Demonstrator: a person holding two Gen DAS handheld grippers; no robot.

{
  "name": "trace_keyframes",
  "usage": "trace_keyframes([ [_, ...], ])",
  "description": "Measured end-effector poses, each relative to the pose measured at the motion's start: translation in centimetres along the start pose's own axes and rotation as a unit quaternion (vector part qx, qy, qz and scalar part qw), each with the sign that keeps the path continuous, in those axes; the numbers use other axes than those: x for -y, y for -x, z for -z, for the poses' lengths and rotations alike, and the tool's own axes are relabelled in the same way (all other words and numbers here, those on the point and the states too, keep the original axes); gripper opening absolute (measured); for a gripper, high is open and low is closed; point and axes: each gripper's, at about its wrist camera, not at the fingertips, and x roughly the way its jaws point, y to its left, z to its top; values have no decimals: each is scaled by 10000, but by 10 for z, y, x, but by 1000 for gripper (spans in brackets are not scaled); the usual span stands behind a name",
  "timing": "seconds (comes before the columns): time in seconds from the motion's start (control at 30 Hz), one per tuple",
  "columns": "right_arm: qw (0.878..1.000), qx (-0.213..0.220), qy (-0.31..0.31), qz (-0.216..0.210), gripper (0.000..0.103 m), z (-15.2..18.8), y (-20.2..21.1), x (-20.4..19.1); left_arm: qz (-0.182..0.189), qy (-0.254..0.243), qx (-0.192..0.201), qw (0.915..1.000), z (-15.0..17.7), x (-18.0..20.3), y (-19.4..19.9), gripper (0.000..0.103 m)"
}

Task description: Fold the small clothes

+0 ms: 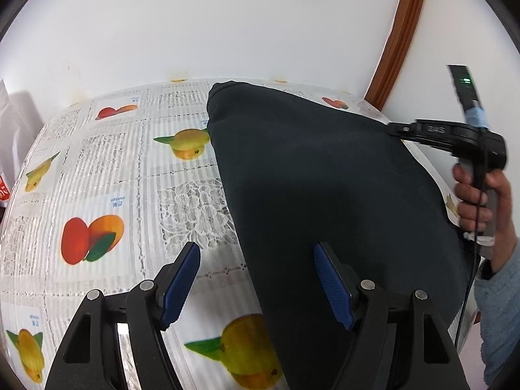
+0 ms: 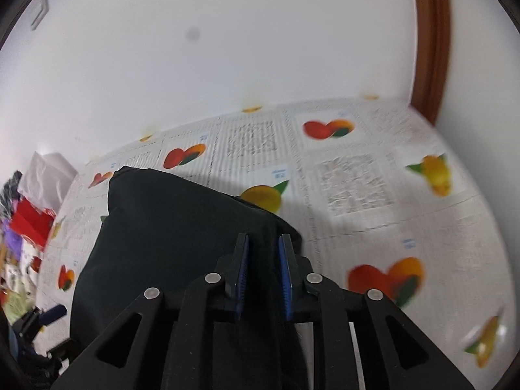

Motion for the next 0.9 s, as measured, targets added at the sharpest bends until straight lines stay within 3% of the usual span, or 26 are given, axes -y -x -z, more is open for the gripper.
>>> trace_keyframes([
  [0.13, 9998, -4, 148, -123, 25, 26, 34, 5, 5, -2, -13, 10000, 8, 4, 12, 71],
  [0.27, 9995, 261, 112, -130, 50, 68, 80, 23, 155, -65, -9, 9999, 25, 5, 31, 70],
  [0.6, 9989, 272, 204, 320, 50, 170, 150, 65, 259, -184, -75, 9995, 84, 11, 71, 70],
  [0.77, 9992, 208, 134, 305, 50, 209, 162, 70, 200, -284, -96, 9994, 108, 20, 81, 69],
  [0.9, 9998, 123, 138, 73, 50, 220, 152, 59, 53, -326, -148, 9993, 112, 28, 74, 66],
])
